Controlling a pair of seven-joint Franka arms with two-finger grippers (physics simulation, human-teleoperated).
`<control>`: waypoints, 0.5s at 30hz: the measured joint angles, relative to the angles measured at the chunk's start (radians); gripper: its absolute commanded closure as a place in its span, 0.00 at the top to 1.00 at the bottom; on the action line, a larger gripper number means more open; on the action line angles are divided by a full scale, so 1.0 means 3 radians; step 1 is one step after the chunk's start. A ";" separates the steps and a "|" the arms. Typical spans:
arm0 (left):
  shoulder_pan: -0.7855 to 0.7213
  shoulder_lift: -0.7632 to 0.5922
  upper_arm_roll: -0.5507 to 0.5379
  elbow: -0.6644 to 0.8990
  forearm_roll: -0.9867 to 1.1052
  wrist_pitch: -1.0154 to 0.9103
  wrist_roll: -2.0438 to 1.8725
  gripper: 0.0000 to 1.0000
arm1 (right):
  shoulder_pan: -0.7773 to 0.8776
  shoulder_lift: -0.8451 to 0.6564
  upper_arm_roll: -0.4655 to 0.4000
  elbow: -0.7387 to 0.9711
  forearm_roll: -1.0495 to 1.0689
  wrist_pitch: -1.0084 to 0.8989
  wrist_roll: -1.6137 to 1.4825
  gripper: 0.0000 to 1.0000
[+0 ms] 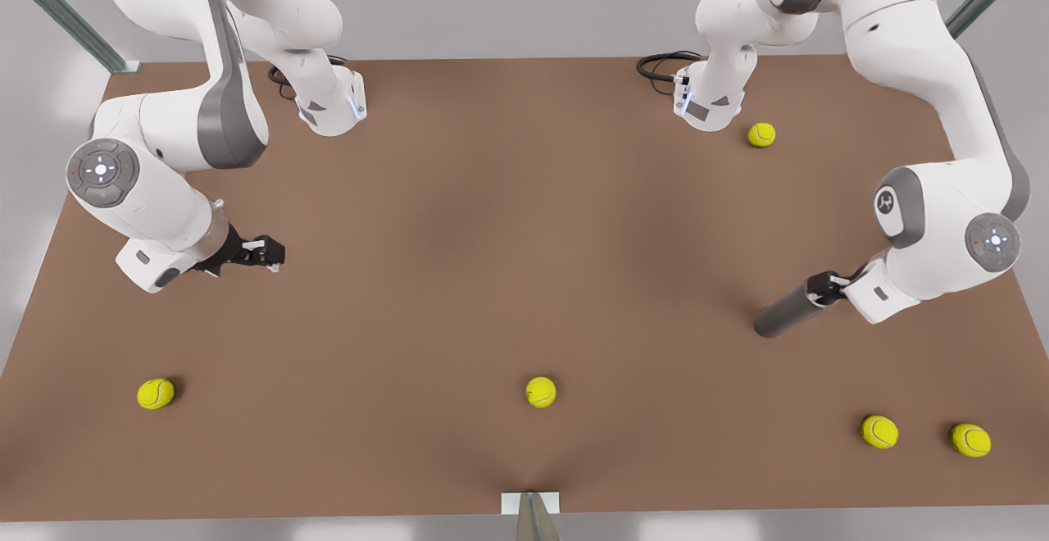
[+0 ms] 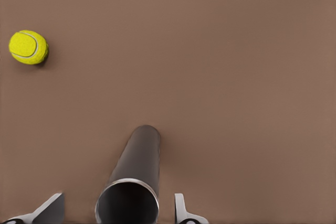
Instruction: Put the tennis tube upright
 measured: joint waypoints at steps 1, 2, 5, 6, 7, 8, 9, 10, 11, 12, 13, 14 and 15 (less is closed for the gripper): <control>-0.0002 0.0001 -0.0057 0.0015 -0.0003 -0.0069 -0.0139 1.00 | 0.0001 0.0000 -0.0002 -0.0001 0.0000 0.0000 0.0000 1.00; 0.0005 0.0012 -0.0067 0.0090 -0.0007 -0.0121 -0.0276 1.00 | 0.0000 0.0000 0.0001 -0.0003 0.0000 0.0000 0.0000 1.00; 0.0142 0.0067 -0.0229 0.0356 -0.0011 -0.0475 -0.0559 1.00 | 0.0000 0.0000 0.0001 0.0000 0.0000 0.0000 0.0000 1.00; 0.0144 0.0062 -0.0231 0.0507 -0.0009 -0.0688 -0.0636 1.00 | 0.0002 0.0000 -0.0003 0.0000 0.0000 0.0000 0.0000 1.00; 0.0144 0.0001 -0.0231 0.0553 -0.0001 -0.0767 -0.0644 1.00 | 0.0002 0.0000 -0.0001 0.0000 0.0000 0.0000 0.0000 1.00; 0.0145 -0.0085 -0.0231 0.0552 0.0018 -0.0771 -0.0644 1.00 | 0.0000 0.0000 -0.0001 0.0000 0.0000 0.0000 0.0000 1.00; 0.0138 -0.0210 -0.0235 0.0503 0.0042 -0.0771 -0.0644 1.00 | 0.0000 0.0000 0.0000 0.0000 0.0000 0.0000 0.0000 1.00; 0.0140 -0.0345 -0.0236 0.0406 0.0063 -0.0771 -0.0644 1.00 | 0.0007 0.0000 -0.0002 0.0000 0.0000 0.0000 0.0005 1.00; 0.0139 -0.0442 -0.0264 0.0330 0.0097 -0.0766 -0.0648 1.00 | 0.0001 0.0000 -0.0001 0.0000 0.0000 0.0000 0.0000 1.00; 0.0115 -0.0495 -0.0271 0.0283 0.0129 -0.0766 -0.0649 1.00 | -0.0008 0.0000 -0.0003 0.0000 0.0000 0.0000 -0.0005 1.00; 0.0122 -0.0517 -0.0272 0.0261 0.0154 -0.0766 -0.0646 1.00 | -0.0006 0.0000 -0.0001 -0.0002 0.0000 0.0000 0.0000 1.00; 0.0130 -0.0540 -0.0276 0.0226 0.0172 -0.0766 -0.0644 1.00 | 0.0004 0.0000 -0.0001 -0.0001 0.0002 0.0000 0.0000 1.00; 0.0123 -0.0546 -0.0277 0.0217 0.0186 -0.0766 -0.0644 1.00 | 0.0016 0.0000 0.0001 0.0000 0.0005 0.0000 0.0000 1.00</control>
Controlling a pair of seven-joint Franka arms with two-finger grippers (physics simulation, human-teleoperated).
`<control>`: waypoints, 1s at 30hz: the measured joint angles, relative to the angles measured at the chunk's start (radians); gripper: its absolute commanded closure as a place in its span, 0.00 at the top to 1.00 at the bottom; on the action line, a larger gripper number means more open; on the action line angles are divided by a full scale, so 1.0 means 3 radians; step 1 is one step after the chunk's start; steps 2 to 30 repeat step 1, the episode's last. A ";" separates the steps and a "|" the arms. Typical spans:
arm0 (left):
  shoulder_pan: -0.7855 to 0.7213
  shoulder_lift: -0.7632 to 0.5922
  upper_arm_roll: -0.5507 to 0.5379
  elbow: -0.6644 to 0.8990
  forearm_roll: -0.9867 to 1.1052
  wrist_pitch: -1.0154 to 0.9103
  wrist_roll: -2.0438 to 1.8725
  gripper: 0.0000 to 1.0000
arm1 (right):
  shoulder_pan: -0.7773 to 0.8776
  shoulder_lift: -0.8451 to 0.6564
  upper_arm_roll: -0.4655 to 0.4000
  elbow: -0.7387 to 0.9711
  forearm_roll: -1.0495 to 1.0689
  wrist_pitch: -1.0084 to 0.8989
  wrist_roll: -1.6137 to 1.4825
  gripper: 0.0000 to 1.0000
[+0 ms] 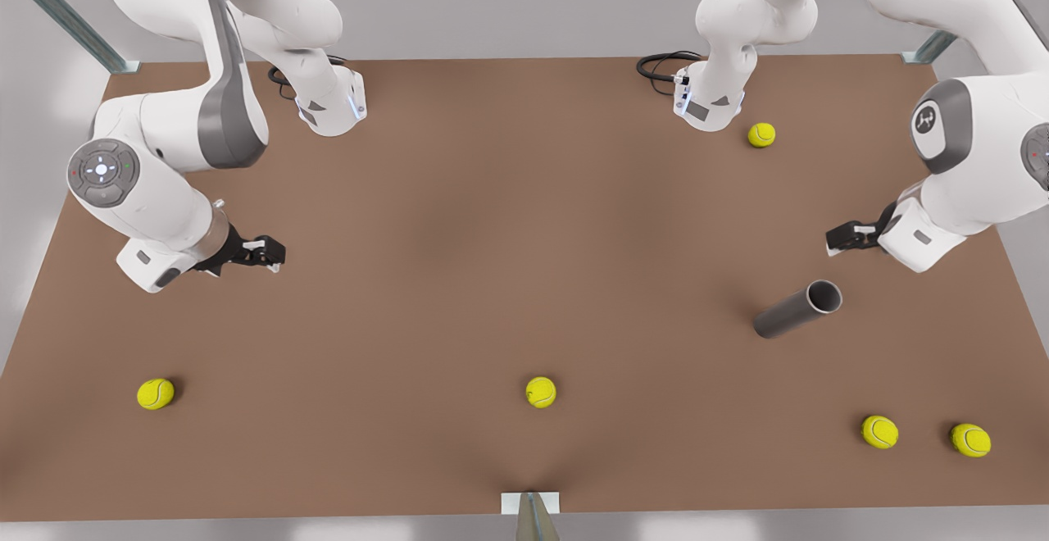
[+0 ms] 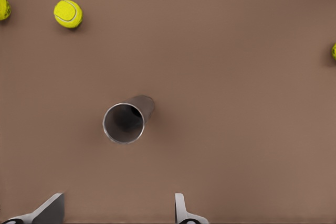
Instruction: Put the tennis tube upright
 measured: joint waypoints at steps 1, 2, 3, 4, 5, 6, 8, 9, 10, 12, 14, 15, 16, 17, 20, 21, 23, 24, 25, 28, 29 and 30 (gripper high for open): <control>0.0000 0.0000 0.0000 0.0000 0.0011 0.0000 0.0005 1.00 | 0.0013 0.0000 0.0000 -0.0005 0.0000 -0.0005 0.0000 1.00; 0.0000 0.0000 0.0000 0.0000 0.0011 0.0000 0.0005 1.00 | 0.0013 0.0000 0.0000 -0.0005 0.0000 -0.0005 0.0000 1.00; 0.0000 0.0000 0.0000 0.0000 0.0011 0.0000 0.0005 1.00 | 0.0013 0.0000 0.0000 -0.0005 0.0000 -0.0005 0.0000 1.00; 0.0000 0.0000 0.0000 0.0000 0.0011 0.0000 0.0005 1.00 | 0.0013 0.0000 0.0000 -0.0005 0.0000 -0.0005 0.0000 1.00; 0.0000 0.0000 0.0000 0.0000 0.0011 0.0000 0.0005 1.00 | 0.0013 0.0000 0.0000 -0.0005 0.0000 -0.0005 0.0000 1.00; 0.0000 0.0000 0.0000 0.0000 0.0011 0.0000 0.0005 1.00 | 0.0013 0.0000 0.0000 -0.0005 0.0000 -0.0005 0.0000 1.00; 0.0000 0.0000 0.0000 0.0000 0.0011 0.0000 0.0005 1.00 | 0.0013 0.0000 0.0000 -0.0005 0.0000 -0.0005 0.0000 1.00; 0.0000 0.0000 0.0000 0.0000 0.0011 0.0000 0.0005 1.00 | 0.0013 0.0000 0.0000 -0.0005 0.0000 -0.0005 0.0000 1.00; 0.0000 0.0000 0.0000 0.0000 0.0011 0.0000 0.0005 1.00 | 0.0013 0.0000 0.0000 -0.0005 0.0000 -0.0005 0.0000 1.00; 0.0000 0.0000 0.0000 0.0000 0.0011 0.0000 0.0005 1.00 | 0.0013 0.0000 0.0000 -0.0005 0.0000 -0.0005 0.0000 1.00; 0.0000 0.0000 0.0000 0.0000 0.0011 0.0000 0.0005 1.00 | 0.0013 0.0000 0.0000 -0.0005 0.0000 -0.0005 0.0000 1.00; 0.0000 0.0000 0.0000 0.0000 0.0011 0.0000 0.0005 1.00 | 0.0013 0.0000 0.0000 -0.0005 0.0000 -0.0005 0.0000 1.00; 0.0000 0.0000 0.0000 0.0000 0.0011 0.0000 0.0005 1.00 | 0.0013 0.0000 0.0000 -0.0005 0.0000 -0.0005 0.0000 1.00; 0.0000 0.0000 0.0000 0.0000 0.0011 0.0000 0.0005 1.00 | 0.0013 0.0000 0.0000 -0.0005 0.0000 -0.0005 0.0000 1.00; 0.0000 0.0000 0.0000 0.0000 0.0011 0.0000 0.0005 1.00 | 0.0013 0.0000 0.0000 -0.0005 0.0000 -0.0005 0.0000 1.00; 0.0000 0.0000 0.0000 0.0000 0.0011 0.0000 0.0005 1.00 | 0.0013 0.0000 0.0000 -0.0005 0.0000 -0.0005 0.0000 1.00; 0.0000 0.0000 0.0000 0.0000 0.0011 0.0000 0.0005 1.00 | 0.0013 0.0000 0.0000 -0.0005 0.0000 -0.0005 0.0000 1.00; 0.0000 0.0000 0.0000 0.0000 0.0011 0.0000 0.0005 1.00 | 0.0013 0.0000 0.0000 -0.0005 0.0000 -0.0005 0.0000 1.00; 0.0000 0.0000 0.0000 0.0000 0.0011 0.0000 0.0005 1.00 | 0.0013 0.0000 0.0000 -0.0005 0.0000 -0.0005 0.0000 1.00; 0.0000 0.0000 0.0000 0.0000 0.0011 0.0000 0.0005 1.00 | 0.0013 0.0000 0.0000 -0.0005 0.0000 -0.0005 0.0000 1.00; 0.0000 0.0000 0.0000 0.0000 0.0011 0.0000 0.0005 1.00 | 0.0013 0.0000 0.0000 -0.0005 0.0000 -0.0005 0.0000 1.00; 0.0000 0.0000 0.0000 0.0000 0.0011 0.0000 0.0005 1.00 | 0.0013 0.0000 0.0000 -0.0005 0.0000 -0.0005 0.0000 1.00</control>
